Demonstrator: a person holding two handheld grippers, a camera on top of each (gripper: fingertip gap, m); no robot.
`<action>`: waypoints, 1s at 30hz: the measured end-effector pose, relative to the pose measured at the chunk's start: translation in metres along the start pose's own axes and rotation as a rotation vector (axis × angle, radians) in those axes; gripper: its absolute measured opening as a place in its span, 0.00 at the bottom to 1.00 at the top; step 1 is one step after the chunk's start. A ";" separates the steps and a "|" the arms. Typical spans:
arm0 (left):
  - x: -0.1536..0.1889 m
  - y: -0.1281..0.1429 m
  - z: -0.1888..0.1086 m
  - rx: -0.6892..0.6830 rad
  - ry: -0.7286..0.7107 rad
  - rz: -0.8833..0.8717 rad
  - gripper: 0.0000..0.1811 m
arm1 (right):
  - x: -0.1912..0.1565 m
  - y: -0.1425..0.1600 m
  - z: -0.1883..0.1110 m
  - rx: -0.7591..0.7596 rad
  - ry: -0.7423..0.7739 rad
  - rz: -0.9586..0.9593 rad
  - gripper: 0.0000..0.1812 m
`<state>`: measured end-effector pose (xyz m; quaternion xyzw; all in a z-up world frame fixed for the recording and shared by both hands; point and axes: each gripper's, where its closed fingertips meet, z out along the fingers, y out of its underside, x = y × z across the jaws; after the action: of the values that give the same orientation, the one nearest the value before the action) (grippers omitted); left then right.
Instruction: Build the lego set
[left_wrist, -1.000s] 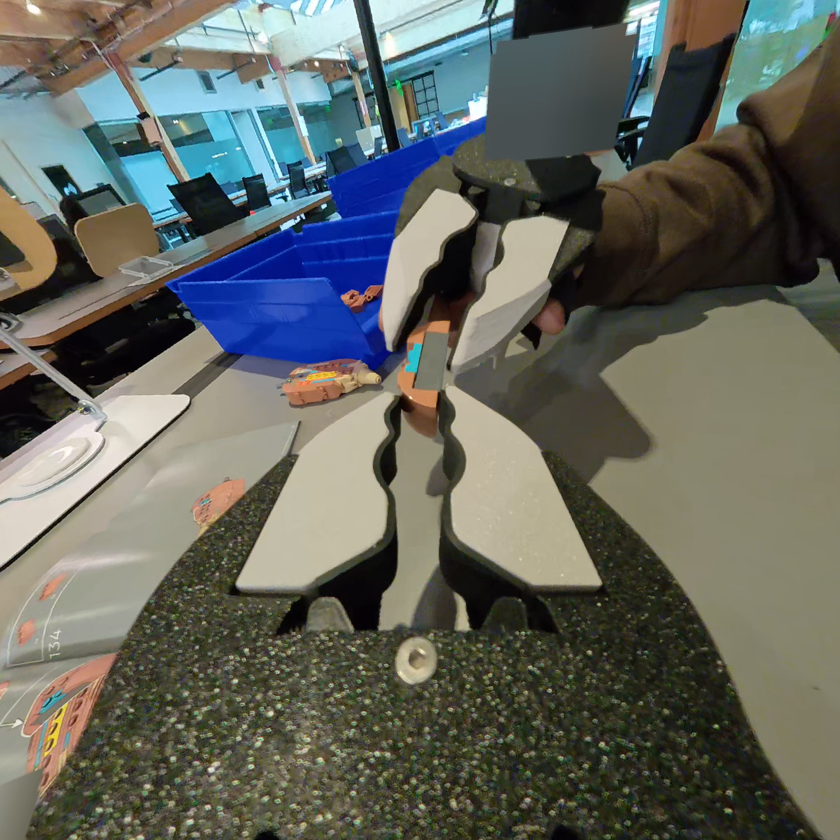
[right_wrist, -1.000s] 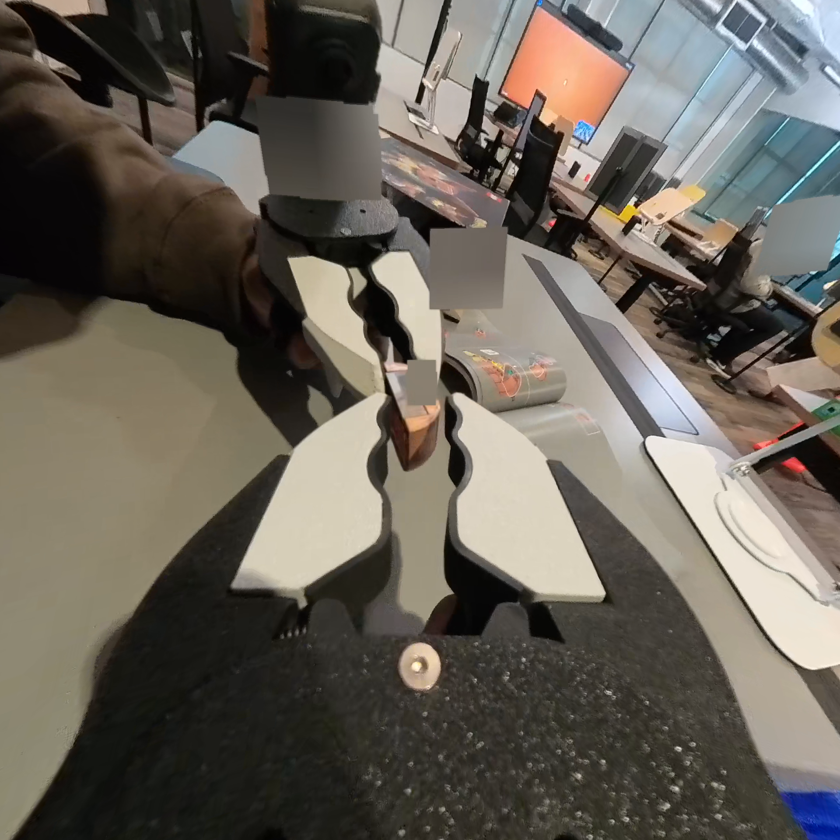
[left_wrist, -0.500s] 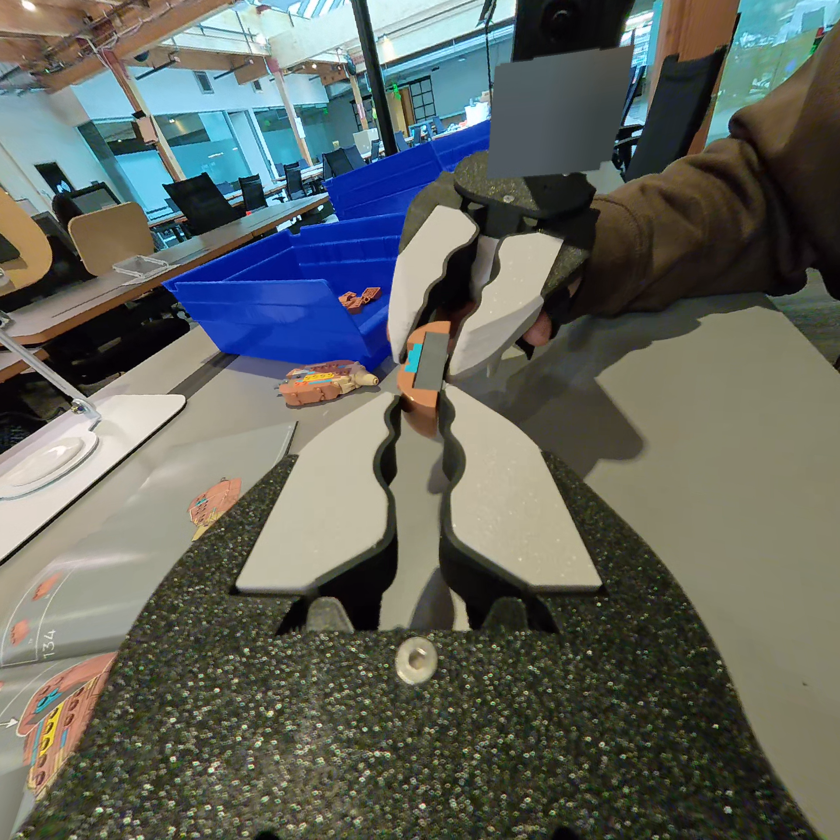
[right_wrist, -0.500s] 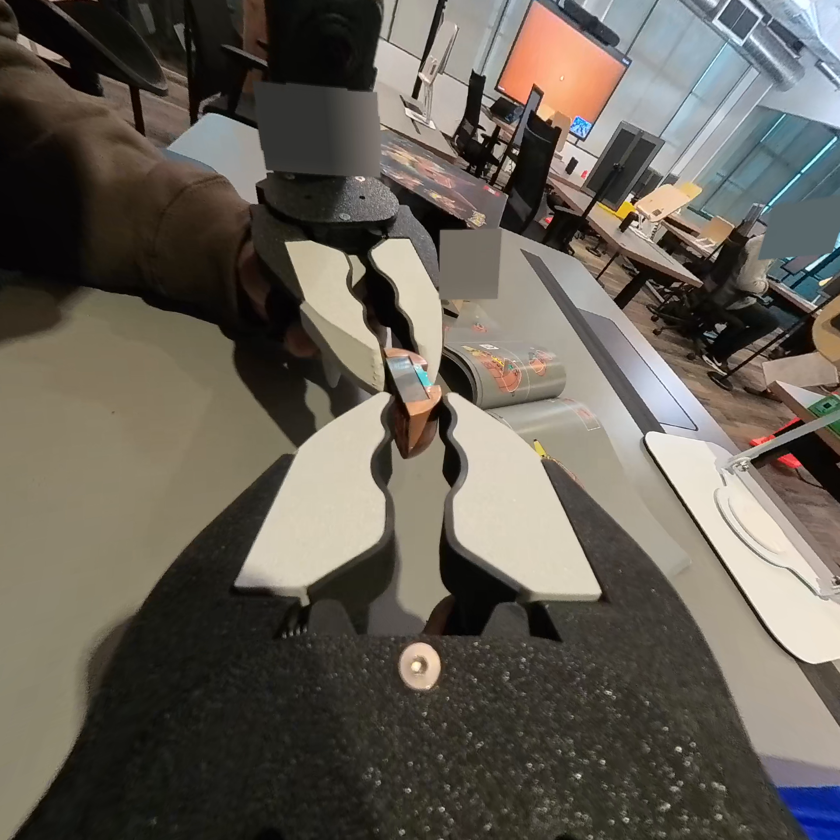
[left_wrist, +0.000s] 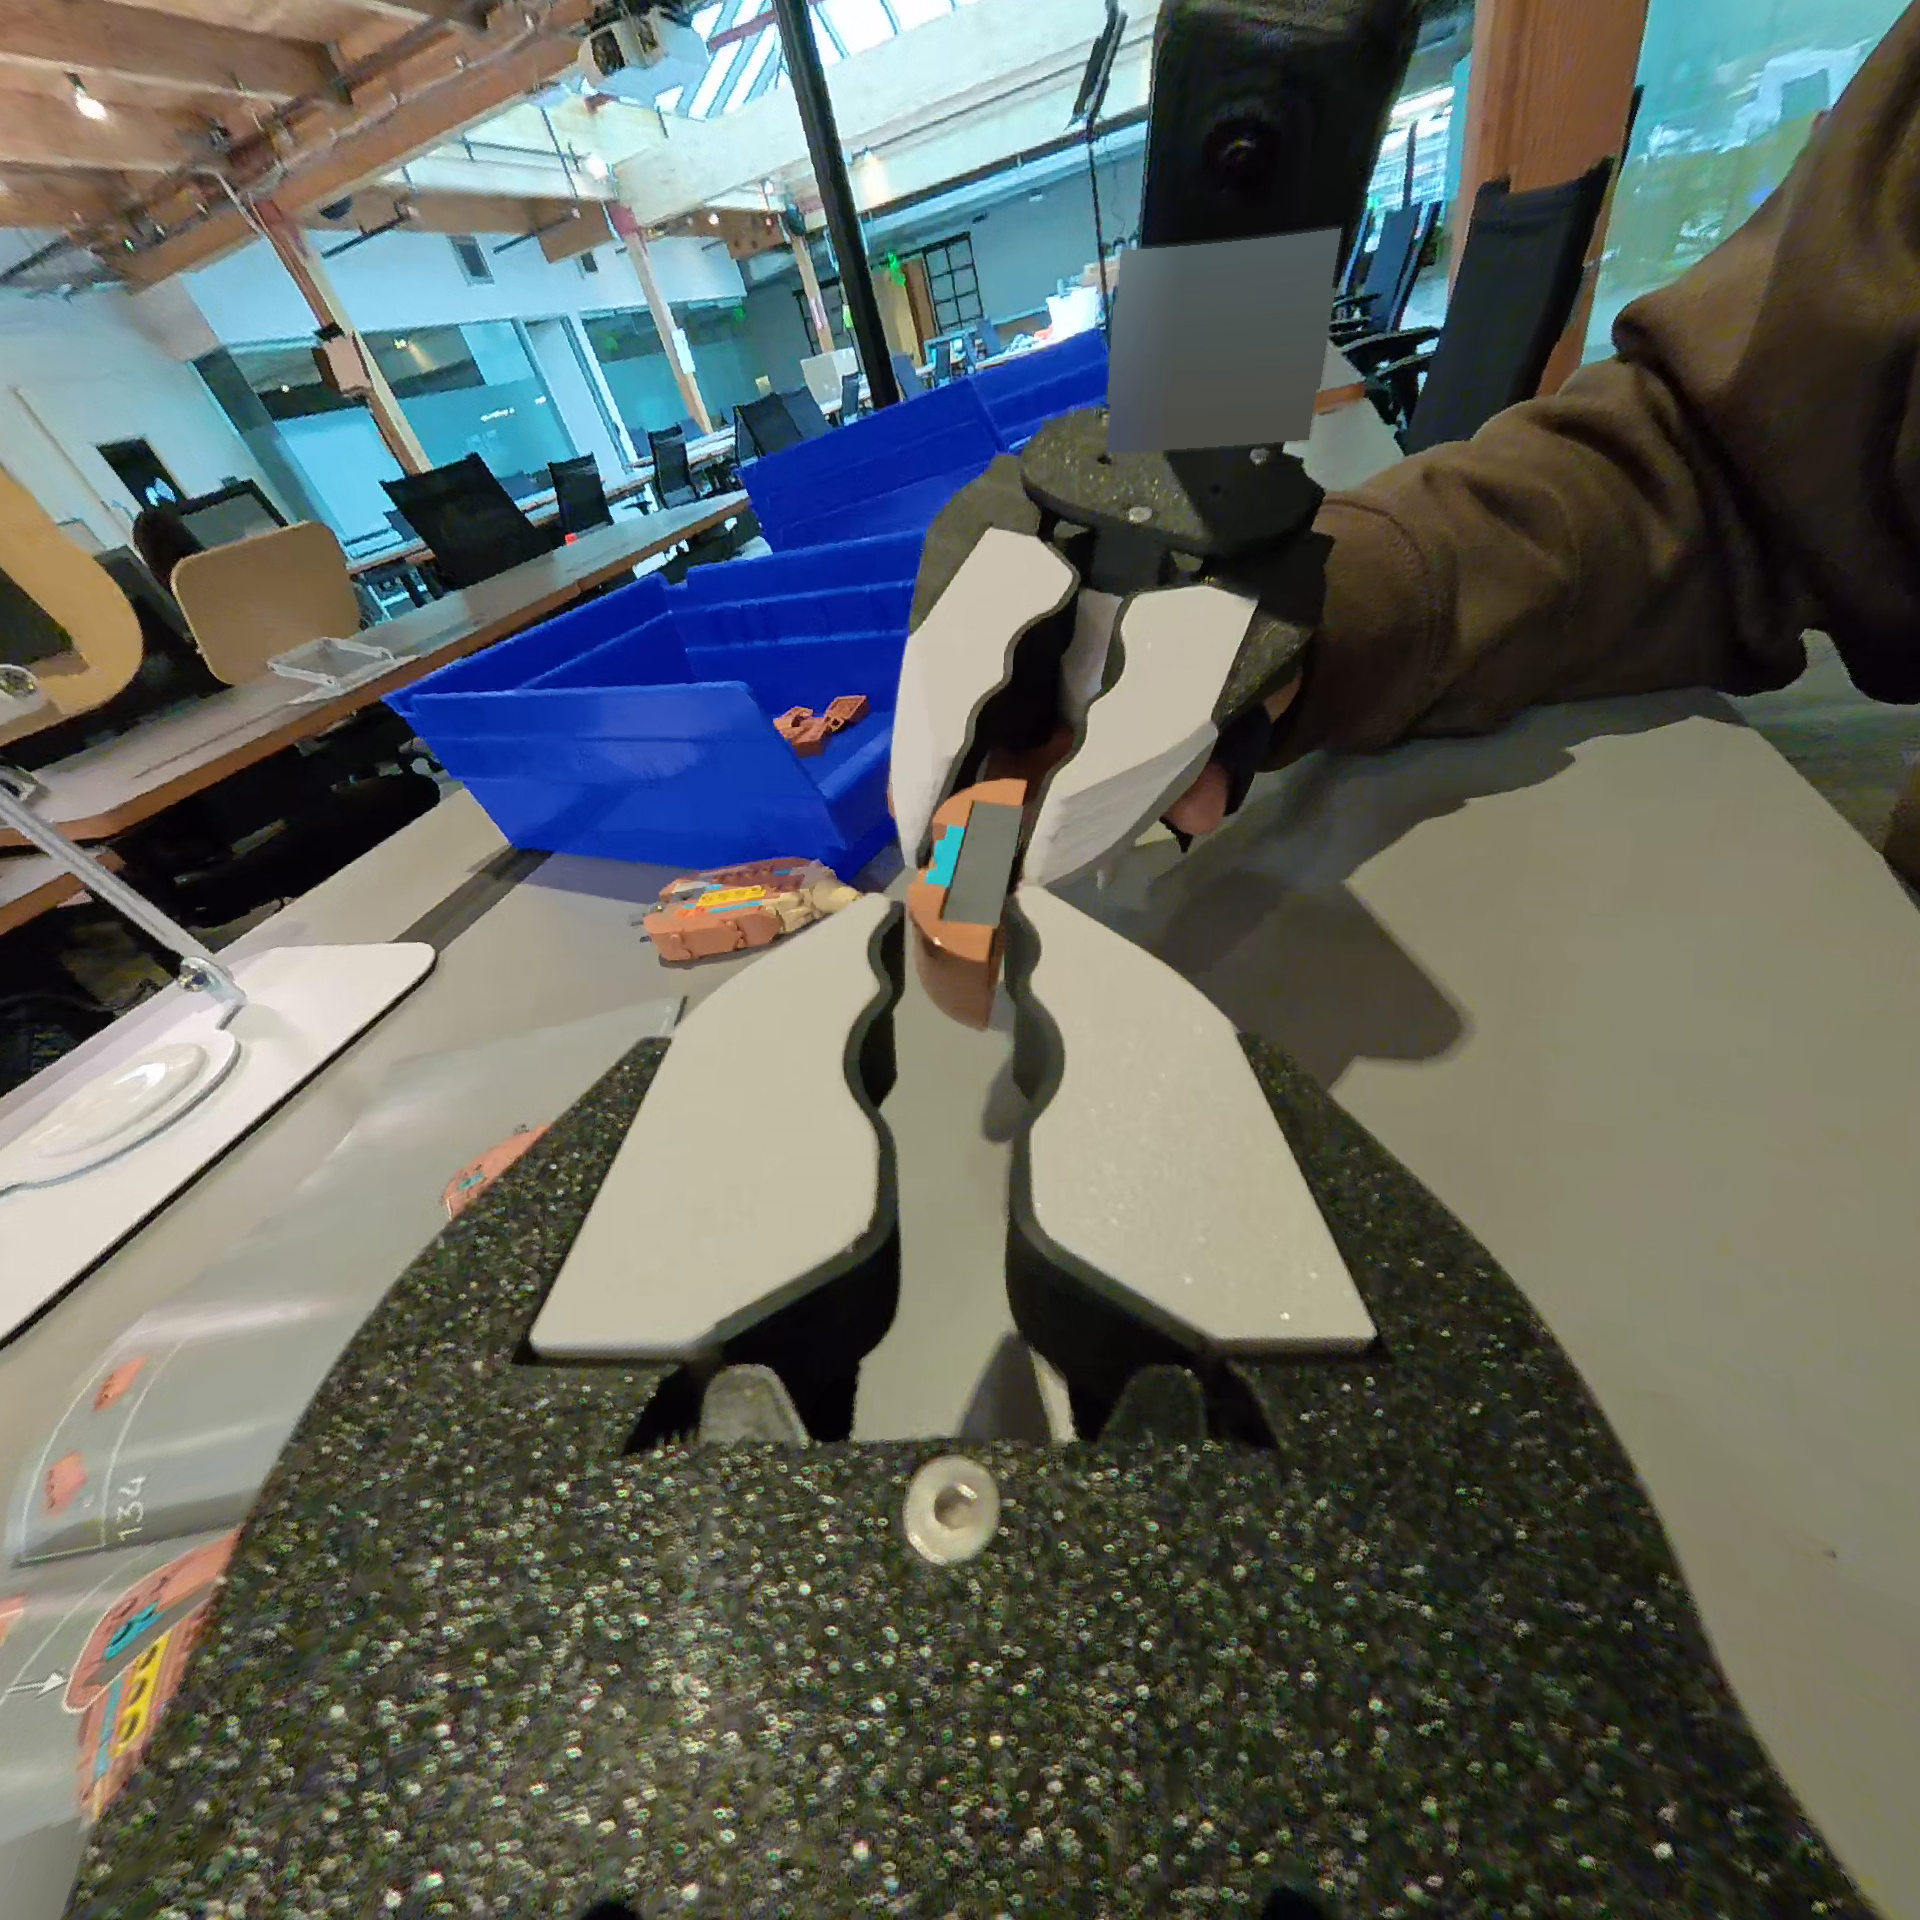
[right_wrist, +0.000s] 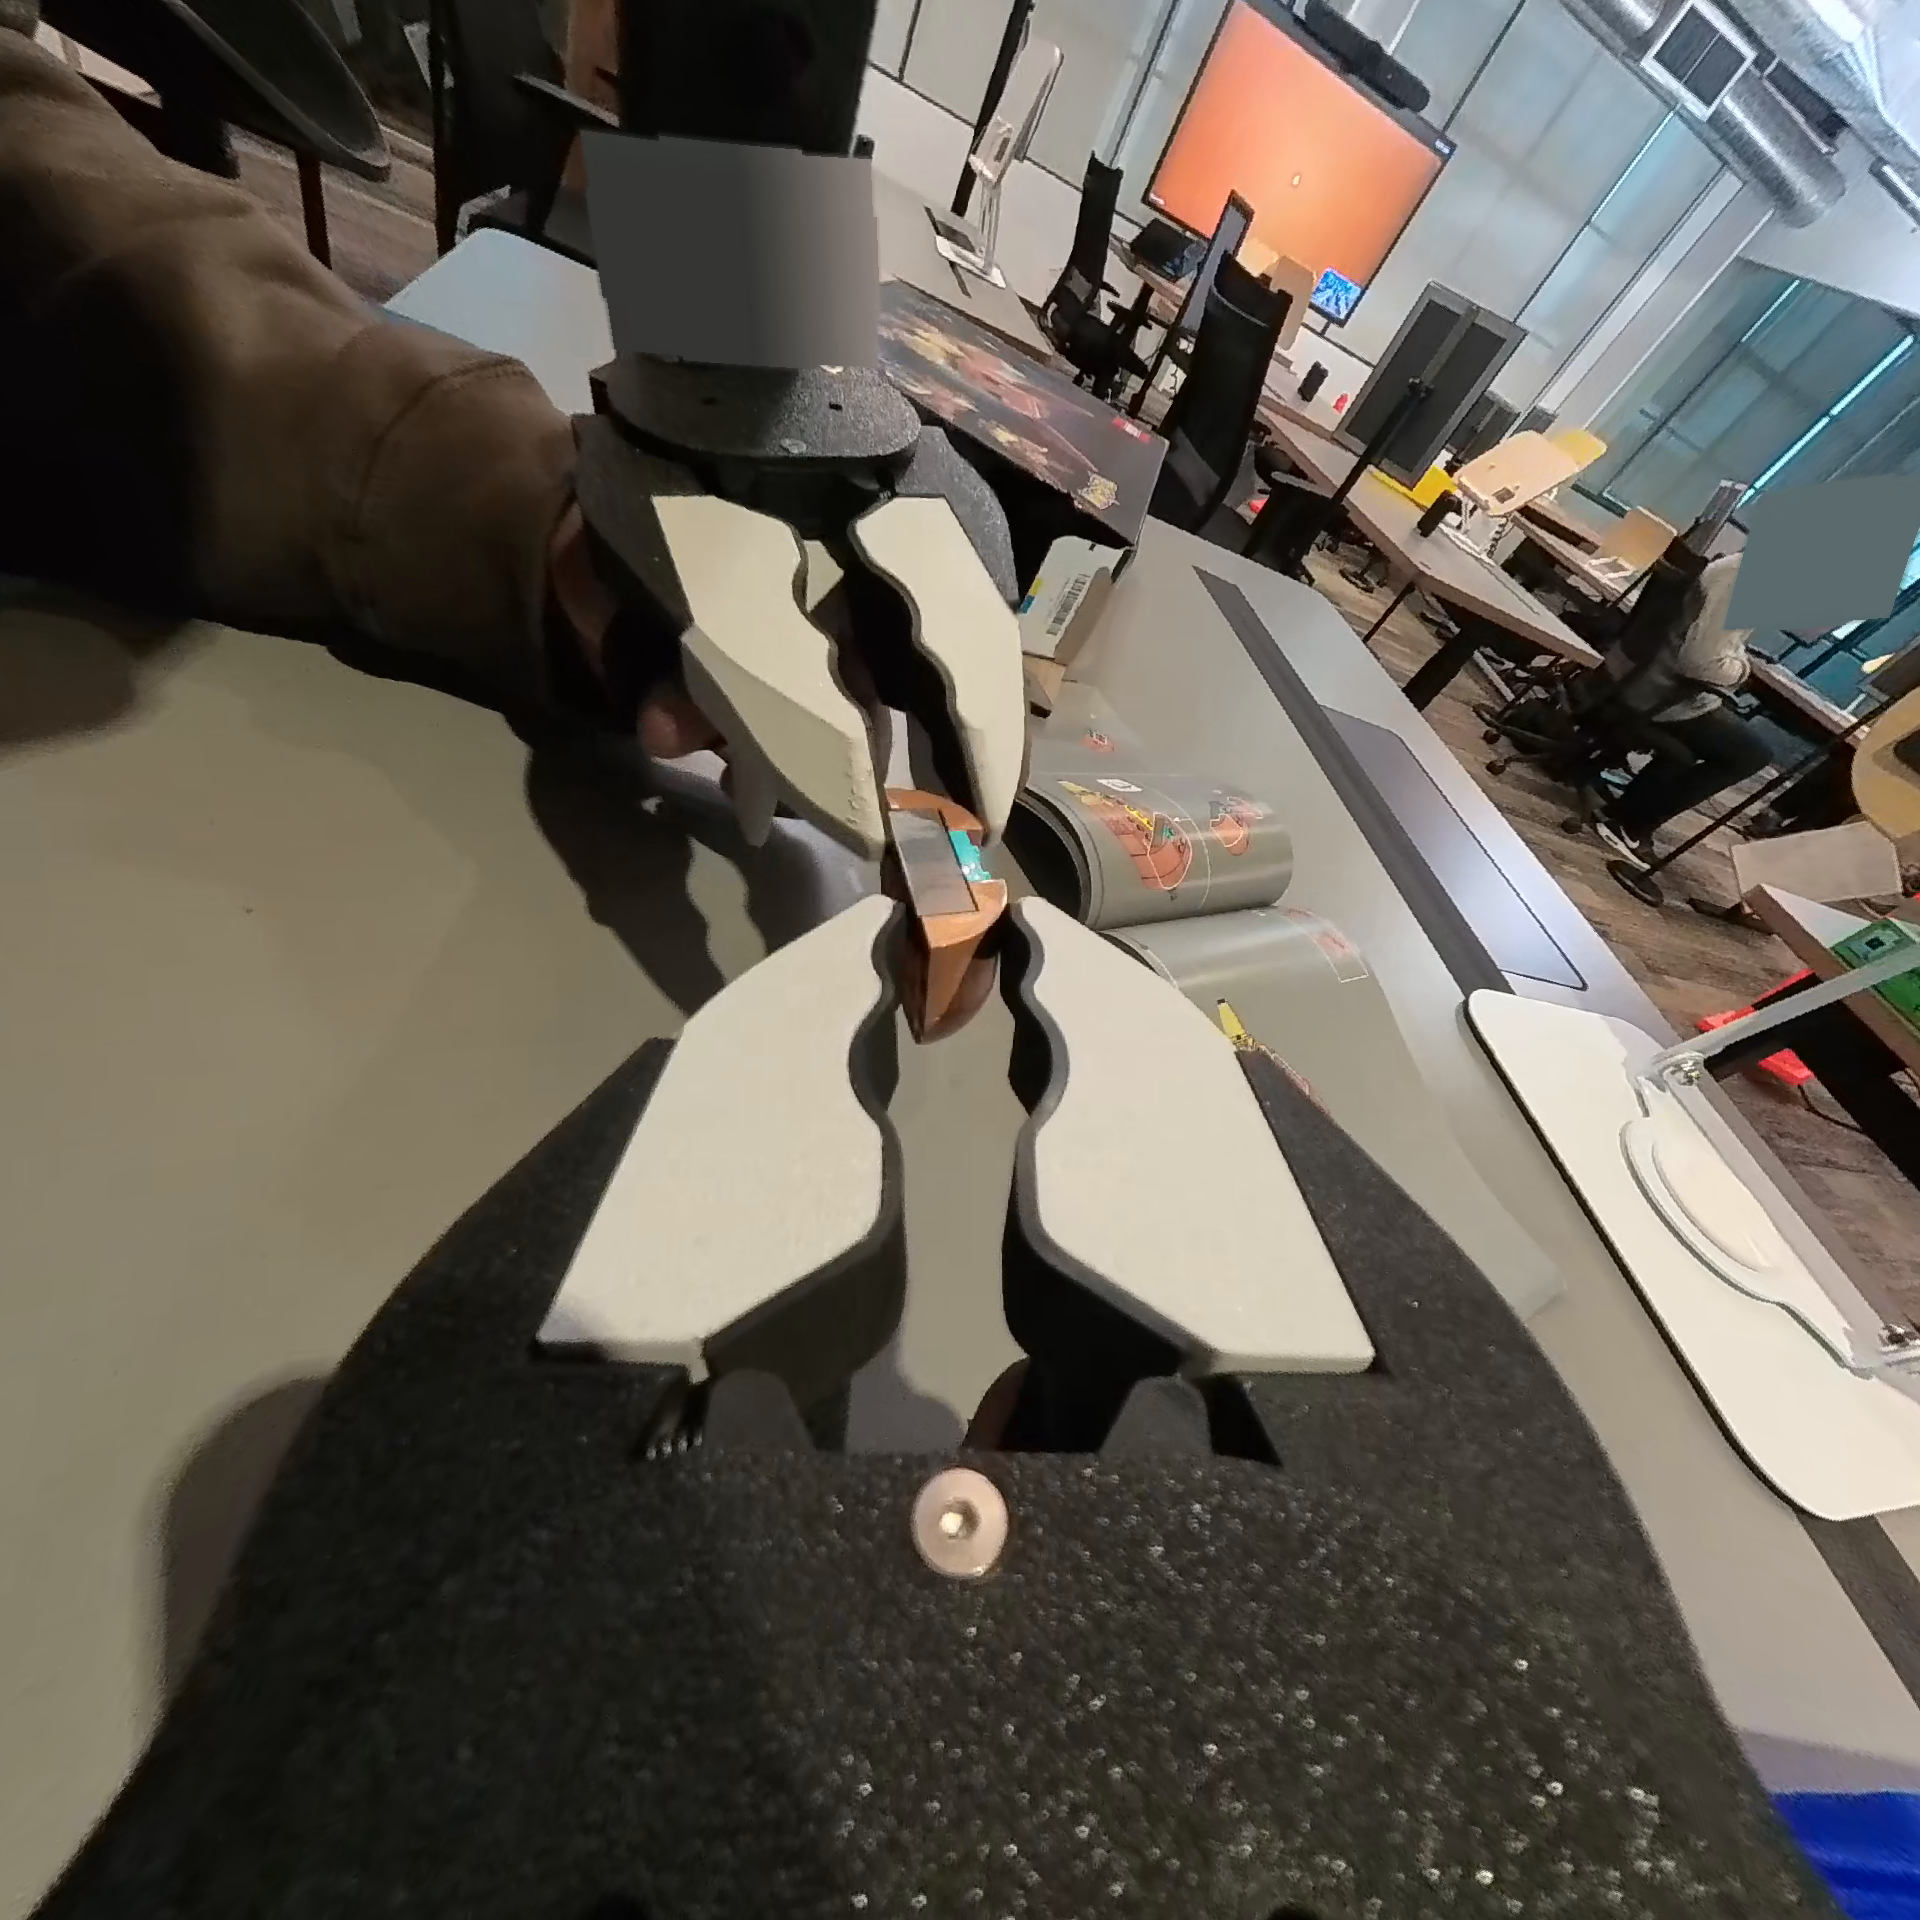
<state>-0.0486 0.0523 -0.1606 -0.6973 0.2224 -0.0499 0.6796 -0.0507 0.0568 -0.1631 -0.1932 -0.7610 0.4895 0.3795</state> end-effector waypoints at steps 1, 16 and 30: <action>0.000 0.000 0.000 0.000 -0.002 0.010 0.10 | 0.000 -0.001 0.000 0.003 -0.001 0.001 0.09; 0.002 -0.001 -0.001 -0.010 -0.023 0.078 0.08 | -0.002 -0.003 0.000 0.028 -0.010 0.023 0.09; 0.003 -0.003 0.005 0.017 -0.039 0.064 0.10 | -0.002 -0.007 -0.001 0.053 0.002 0.012 0.09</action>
<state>-0.0436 0.0561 -0.1591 -0.6849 0.2309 -0.0160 0.6909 -0.0482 0.0531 -0.1569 -0.1881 -0.7462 0.5117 0.3821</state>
